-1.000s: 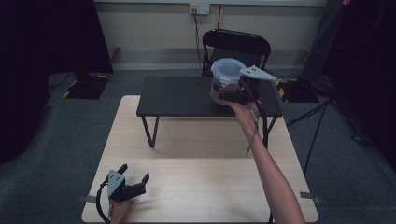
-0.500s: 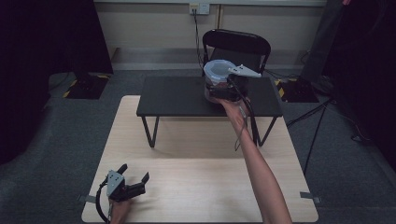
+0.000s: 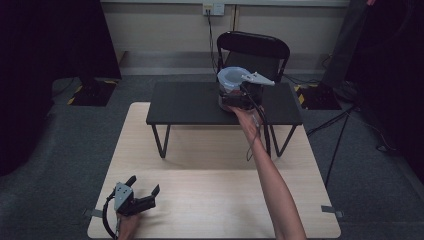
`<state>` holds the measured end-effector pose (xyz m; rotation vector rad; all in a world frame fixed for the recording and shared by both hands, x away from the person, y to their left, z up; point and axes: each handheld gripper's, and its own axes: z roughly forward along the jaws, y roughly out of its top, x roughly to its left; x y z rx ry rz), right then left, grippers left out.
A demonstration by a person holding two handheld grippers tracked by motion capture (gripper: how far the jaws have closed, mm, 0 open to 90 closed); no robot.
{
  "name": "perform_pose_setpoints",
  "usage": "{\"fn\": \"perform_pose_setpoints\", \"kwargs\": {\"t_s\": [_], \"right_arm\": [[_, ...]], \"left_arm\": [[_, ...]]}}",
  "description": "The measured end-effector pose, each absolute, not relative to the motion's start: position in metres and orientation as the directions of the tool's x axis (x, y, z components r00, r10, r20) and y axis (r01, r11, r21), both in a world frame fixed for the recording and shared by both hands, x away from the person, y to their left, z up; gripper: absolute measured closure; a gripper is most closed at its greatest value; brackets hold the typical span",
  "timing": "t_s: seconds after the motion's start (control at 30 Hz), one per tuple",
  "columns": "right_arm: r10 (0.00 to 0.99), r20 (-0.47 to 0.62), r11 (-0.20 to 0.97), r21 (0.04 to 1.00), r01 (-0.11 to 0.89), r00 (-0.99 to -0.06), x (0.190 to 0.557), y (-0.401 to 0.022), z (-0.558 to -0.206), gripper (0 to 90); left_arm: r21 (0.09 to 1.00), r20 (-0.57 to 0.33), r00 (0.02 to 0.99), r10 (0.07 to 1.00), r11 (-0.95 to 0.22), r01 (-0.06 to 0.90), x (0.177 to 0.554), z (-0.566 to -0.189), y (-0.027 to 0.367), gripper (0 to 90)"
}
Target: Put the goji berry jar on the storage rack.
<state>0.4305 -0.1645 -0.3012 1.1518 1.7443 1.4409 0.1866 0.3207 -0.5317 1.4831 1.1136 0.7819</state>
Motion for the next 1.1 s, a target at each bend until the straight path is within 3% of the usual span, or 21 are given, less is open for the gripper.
{"fn": "perform_pose_setpoints", "kwargs": {"t_s": [0.57, 1.1], "right_arm": [[0.900, 0.023, 0.075, 0.975, 0.207, -0.435, 0.427, -0.155, -0.308, 1.3], [0.900, 0.037, 0.060, 0.977, 0.206, -0.435, 0.422, -0.157, -0.309, 0.0]], "left_arm": [[0.973, -0.095, 0.348, 0.933, 0.012, 0.231, 0.186, -0.532, 0.321, 0.0], [0.973, -0.095, 0.352, 0.931, 0.013, 0.229, 0.187, -0.532, 0.322, 0.0]]}}
